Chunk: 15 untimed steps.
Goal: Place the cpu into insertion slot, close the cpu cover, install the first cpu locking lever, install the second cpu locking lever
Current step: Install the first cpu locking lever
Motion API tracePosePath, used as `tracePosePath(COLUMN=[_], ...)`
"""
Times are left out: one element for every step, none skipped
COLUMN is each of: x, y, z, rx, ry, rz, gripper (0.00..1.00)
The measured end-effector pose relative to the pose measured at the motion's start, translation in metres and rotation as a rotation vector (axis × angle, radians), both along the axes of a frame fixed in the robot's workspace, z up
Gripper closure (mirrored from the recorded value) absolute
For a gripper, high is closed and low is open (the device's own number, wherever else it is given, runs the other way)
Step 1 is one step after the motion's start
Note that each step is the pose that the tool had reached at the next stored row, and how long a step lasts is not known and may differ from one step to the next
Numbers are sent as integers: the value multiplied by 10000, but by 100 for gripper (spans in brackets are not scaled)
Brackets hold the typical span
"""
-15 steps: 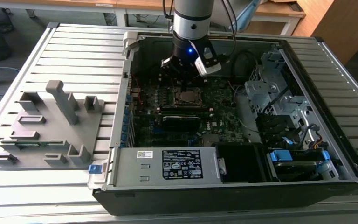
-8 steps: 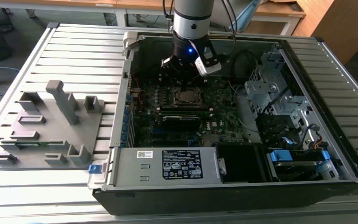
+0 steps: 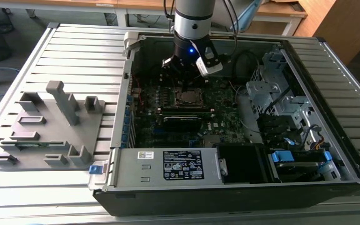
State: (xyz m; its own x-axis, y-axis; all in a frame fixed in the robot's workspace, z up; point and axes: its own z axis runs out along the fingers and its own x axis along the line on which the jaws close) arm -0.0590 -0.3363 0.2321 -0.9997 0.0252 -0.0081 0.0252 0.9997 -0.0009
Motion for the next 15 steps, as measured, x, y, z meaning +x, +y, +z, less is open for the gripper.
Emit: tracePosePath(x=[-3,-9,-17,-28,-39,-48,-54,-55,-55,-57,-59,-59,-60,-60,-60], y=[0,0,0,0,0,0,0,0,0,0,0,0,0,0,0], z=[0,0,0,-1,-2,-3,-2,-2,-2,-3,-3,-3,-3,-3,-3], rx=[-1,-1,0,1,1,1,0,0,0,1,1,1,0,1,0], ry=[1,0,0,0,-1,-1,0,0,0,0,0,0,0,0,0], rz=[-1,-1,-1,0,-1,-1,-1,-1,0,0,-1,0,-1,0,-1], gripper=[89,89,89,89,89,89,89,89,89,89,89,89,89,89,89])
